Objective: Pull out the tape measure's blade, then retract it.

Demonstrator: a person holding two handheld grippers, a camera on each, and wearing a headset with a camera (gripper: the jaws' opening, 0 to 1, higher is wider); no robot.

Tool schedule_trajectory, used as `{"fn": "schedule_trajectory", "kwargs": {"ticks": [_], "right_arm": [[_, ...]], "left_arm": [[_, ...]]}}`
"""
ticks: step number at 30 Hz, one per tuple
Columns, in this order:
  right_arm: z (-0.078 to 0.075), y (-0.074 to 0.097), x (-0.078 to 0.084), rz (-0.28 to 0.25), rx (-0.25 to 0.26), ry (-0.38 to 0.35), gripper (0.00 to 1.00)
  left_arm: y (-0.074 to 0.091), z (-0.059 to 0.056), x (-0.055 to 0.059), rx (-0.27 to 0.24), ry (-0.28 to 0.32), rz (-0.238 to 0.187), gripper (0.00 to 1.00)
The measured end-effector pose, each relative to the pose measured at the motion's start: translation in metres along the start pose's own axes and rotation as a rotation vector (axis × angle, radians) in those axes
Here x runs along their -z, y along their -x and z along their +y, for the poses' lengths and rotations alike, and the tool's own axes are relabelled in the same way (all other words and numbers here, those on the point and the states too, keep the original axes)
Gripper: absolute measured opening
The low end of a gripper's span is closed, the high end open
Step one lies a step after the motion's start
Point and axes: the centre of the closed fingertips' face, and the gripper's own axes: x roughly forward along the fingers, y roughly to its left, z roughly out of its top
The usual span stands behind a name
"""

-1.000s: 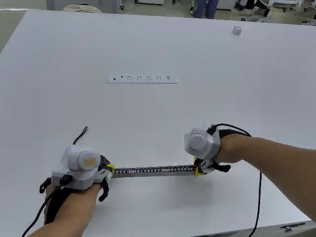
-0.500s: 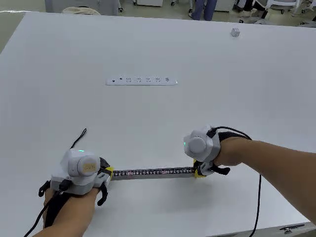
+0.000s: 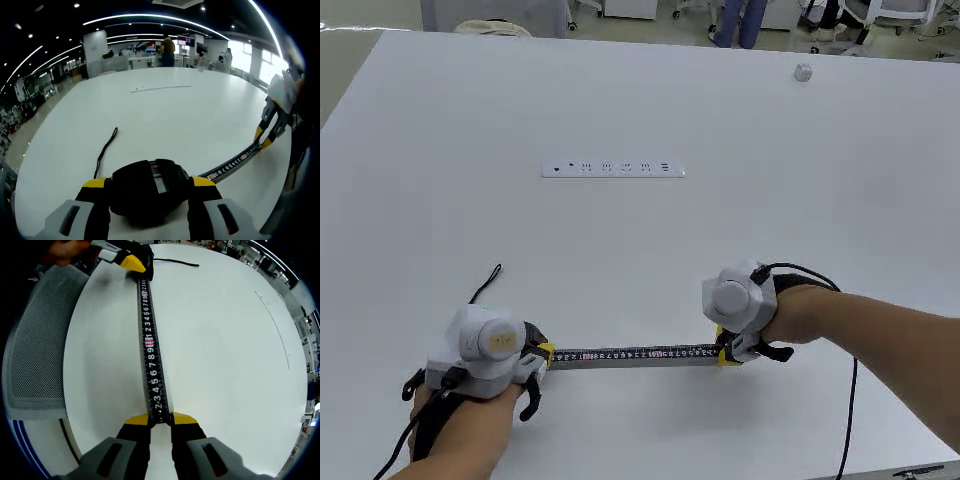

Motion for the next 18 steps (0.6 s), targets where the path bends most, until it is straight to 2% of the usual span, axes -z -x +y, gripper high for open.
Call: {"fn": "schedule_trajectory", "kwargs": {"ticks": [18], "right_arm": [[0.0002,-0.0013,-0.0057,-0.004,-0.003,-0.001,0.15]], "left_arm": [[0.0001,0.0004,-0.0004,0.010,0.004,-0.002,0.60]]}}
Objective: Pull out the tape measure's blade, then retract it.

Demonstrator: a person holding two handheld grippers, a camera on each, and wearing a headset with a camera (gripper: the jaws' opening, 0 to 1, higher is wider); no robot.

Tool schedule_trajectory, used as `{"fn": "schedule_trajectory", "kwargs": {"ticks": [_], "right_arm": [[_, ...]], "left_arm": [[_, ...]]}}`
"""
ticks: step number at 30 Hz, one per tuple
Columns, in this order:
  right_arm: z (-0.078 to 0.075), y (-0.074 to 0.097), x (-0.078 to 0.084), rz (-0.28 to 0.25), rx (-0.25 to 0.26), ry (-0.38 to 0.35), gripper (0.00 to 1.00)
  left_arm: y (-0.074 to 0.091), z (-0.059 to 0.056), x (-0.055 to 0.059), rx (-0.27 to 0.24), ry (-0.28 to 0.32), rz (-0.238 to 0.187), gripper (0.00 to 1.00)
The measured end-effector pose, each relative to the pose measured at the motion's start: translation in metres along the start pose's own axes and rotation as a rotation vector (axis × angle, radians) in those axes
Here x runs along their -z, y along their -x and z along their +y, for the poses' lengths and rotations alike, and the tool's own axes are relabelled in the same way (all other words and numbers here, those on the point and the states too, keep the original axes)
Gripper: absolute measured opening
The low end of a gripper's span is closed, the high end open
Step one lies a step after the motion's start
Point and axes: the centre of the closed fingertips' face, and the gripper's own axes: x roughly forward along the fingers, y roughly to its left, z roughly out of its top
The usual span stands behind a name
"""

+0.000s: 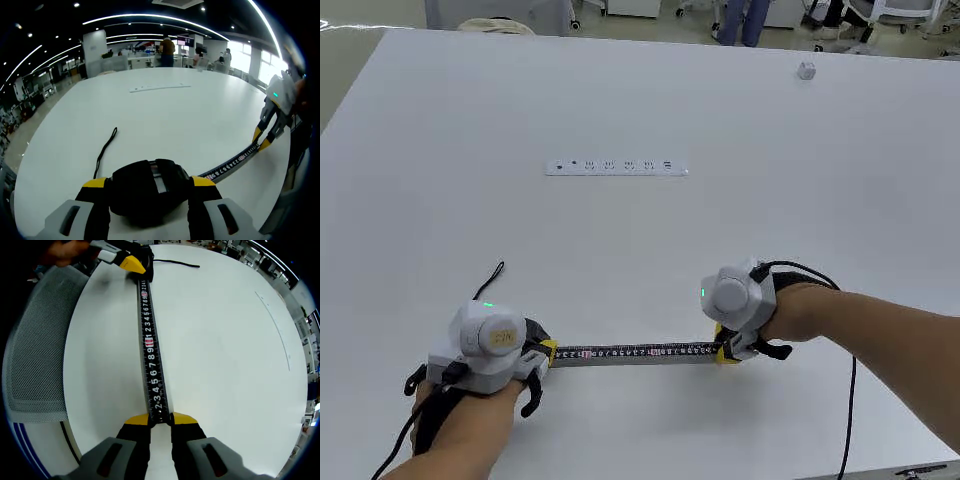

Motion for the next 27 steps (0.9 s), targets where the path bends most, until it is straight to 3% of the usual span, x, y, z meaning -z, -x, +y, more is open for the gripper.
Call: {"fn": "schedule_trajectory", "kwargs": {"ticks": [27], "right_arm": [[0.001,-0.002,-0.011,0.000,-0.005,0.002,0.15]], "left_arm": [[-0.001,-0.001,0.001,0.010,-0.002,0.005,0.60]]}}
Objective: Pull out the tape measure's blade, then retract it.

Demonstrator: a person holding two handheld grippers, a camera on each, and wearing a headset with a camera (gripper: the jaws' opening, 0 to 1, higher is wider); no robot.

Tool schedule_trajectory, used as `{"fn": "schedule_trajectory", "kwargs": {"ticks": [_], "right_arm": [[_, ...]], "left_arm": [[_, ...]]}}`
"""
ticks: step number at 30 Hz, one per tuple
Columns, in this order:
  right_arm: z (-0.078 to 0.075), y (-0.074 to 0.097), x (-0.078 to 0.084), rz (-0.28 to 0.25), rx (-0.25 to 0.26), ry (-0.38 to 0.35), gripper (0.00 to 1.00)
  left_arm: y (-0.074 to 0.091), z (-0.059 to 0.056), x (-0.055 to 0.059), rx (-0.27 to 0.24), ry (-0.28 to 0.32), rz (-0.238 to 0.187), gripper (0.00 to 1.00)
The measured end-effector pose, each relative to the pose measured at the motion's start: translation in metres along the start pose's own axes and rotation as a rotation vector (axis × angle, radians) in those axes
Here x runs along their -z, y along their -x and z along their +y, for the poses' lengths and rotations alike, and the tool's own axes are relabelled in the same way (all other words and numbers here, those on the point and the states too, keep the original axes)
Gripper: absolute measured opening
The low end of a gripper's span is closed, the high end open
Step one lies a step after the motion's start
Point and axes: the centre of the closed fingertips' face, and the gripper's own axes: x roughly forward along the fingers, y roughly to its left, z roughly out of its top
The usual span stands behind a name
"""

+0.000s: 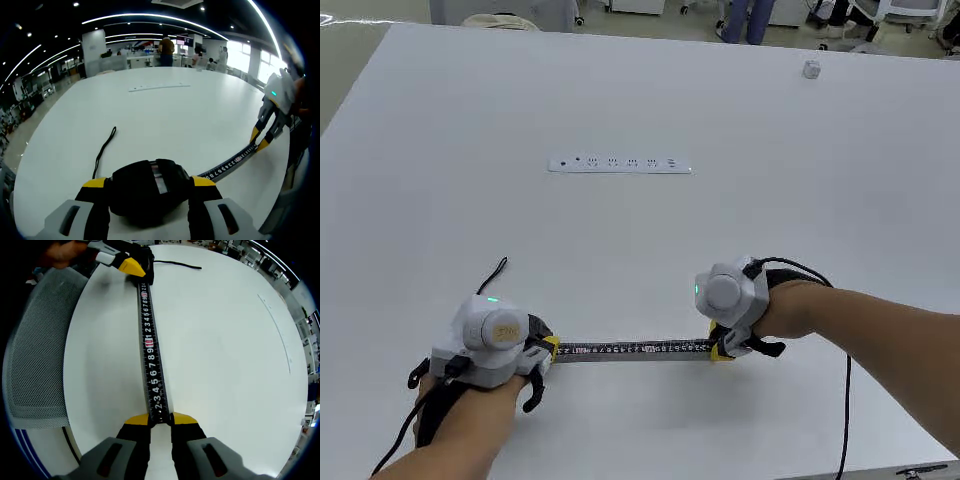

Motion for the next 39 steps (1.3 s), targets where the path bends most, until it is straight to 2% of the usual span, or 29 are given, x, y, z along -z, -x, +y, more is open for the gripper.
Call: {"fn": "schedule_trajectory", "kwargs": {"ticks": [39], "right_arm": [[0.000,-0.006,-0.022,-0.023,-0.006,0.000,0.15]], "left_arm": [[-0.001,0.000,0.001,0.014,0.013,0.006,0.60]]}}
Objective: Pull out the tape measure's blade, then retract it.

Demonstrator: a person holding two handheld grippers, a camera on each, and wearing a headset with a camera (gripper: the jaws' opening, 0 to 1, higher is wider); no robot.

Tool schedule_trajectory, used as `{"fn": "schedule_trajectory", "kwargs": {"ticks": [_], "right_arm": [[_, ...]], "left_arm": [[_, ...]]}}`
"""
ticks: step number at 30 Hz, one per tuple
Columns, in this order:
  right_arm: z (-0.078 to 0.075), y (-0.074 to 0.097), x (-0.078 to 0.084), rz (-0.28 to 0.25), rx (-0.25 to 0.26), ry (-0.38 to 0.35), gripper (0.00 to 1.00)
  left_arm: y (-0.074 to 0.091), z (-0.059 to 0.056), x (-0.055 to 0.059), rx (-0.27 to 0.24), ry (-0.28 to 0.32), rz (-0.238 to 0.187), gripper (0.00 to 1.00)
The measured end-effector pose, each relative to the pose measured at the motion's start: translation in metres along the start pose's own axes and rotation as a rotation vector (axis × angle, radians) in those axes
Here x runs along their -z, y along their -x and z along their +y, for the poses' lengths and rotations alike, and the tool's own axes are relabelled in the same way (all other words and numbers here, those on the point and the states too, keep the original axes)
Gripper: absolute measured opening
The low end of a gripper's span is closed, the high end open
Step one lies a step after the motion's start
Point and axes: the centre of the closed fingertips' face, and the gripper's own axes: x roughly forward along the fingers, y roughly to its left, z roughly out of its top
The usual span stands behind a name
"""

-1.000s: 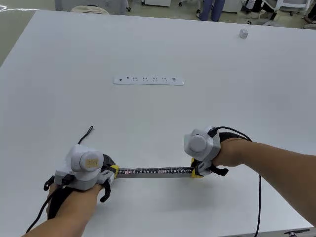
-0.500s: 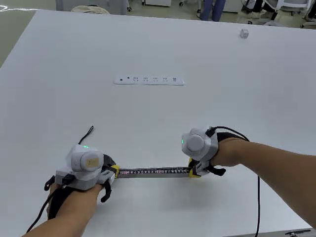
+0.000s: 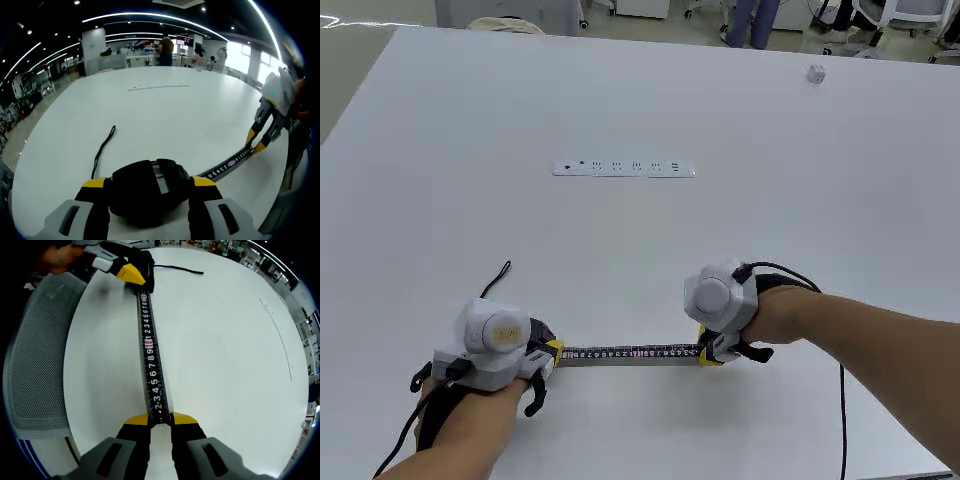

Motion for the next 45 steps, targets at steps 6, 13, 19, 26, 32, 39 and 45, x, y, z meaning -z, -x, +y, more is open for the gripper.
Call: {"fn": "schedule_trajectory", "kwargs": {"ticks": [6,13,19,26,32,39,45], "right_arm": [[0.000,-0.001,-0.003,-0.001,0.000,0.000,0.15],[0.001,-0.002,-0.006,-0.003,-0.001,0.001,0.15],[0.000,-0.004,-0.010,-0.007,-0.001,0.001,0.15],[0.001,-0.003,-0.013,-0.011,-0.002,0.002,0.15],[0.001,-0.004,-0.015,-0.014,-0.003,0.003,0.15],[0.000,-0.006,-0.018,-0.018,-0.004,0.004,0.15],[0.001,-0.006,-0.022,-0.022,-0.004,0.002,0.15]], "left_arm": [[0.000,0.000,0.000,0.000,0.002,0.001,0.60],[0.000,0.000,0.001,0.001,0.003,0.003,0.60],[-0.001,0.000,0.001,0.002,0.005,0.004,0.61],[-0.001,0.000,0.001,0.003,0.006,0.005,0.61],[-0.001,0.000,0.001,0.004,0.007,0.007,0.61],[-0.001,-0.001,0.001,0.004,0.010,0.007,0.61],[-0.001,0.000,0.001,0.003,0.012,0.007,0.61]]}}
